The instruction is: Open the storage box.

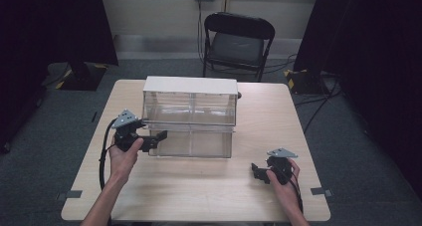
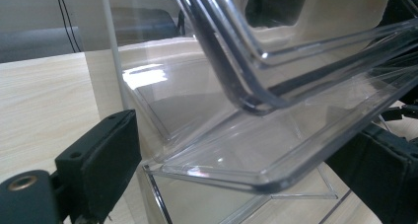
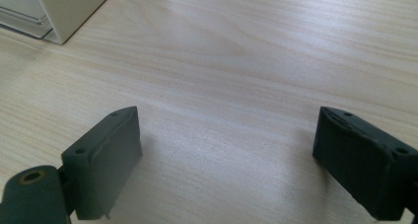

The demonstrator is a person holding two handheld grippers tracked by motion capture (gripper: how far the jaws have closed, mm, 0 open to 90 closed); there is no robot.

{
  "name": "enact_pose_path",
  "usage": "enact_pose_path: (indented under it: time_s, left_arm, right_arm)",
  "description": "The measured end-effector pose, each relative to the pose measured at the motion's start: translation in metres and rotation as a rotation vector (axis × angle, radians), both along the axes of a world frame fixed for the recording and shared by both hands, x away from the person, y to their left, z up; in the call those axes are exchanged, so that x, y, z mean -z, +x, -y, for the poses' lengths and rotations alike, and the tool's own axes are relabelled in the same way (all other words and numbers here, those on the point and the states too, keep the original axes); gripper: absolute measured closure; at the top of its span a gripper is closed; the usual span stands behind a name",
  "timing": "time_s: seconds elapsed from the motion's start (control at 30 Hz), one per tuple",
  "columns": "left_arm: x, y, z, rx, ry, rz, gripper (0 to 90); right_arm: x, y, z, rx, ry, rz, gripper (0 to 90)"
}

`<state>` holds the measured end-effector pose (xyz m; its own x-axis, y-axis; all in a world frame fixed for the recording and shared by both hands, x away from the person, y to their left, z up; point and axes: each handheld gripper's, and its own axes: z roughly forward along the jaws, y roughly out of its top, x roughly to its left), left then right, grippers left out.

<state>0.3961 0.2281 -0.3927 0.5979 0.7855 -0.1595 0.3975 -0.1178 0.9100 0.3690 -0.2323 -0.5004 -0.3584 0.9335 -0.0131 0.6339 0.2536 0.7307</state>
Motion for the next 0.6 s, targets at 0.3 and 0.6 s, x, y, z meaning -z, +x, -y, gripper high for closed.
enact_pose_path:
  time_s: [0.3, 0.6]
  left_arm:
    - [-0.0001, -0.0001, 0.0, 0.0, 0.0, -0.002, 7.3]
    - [-0.0003, 0.0002, -0.0004, 0.003, 0.007, 0.0, 7.2]
  right_arm:
    - [0.0, 0.0, 0.0, -0.001, 0.0, 0.001, 10.4]
    - [0.0, 0.0001, 0.0, -0.001, 0.0, 0.001, 10.4]
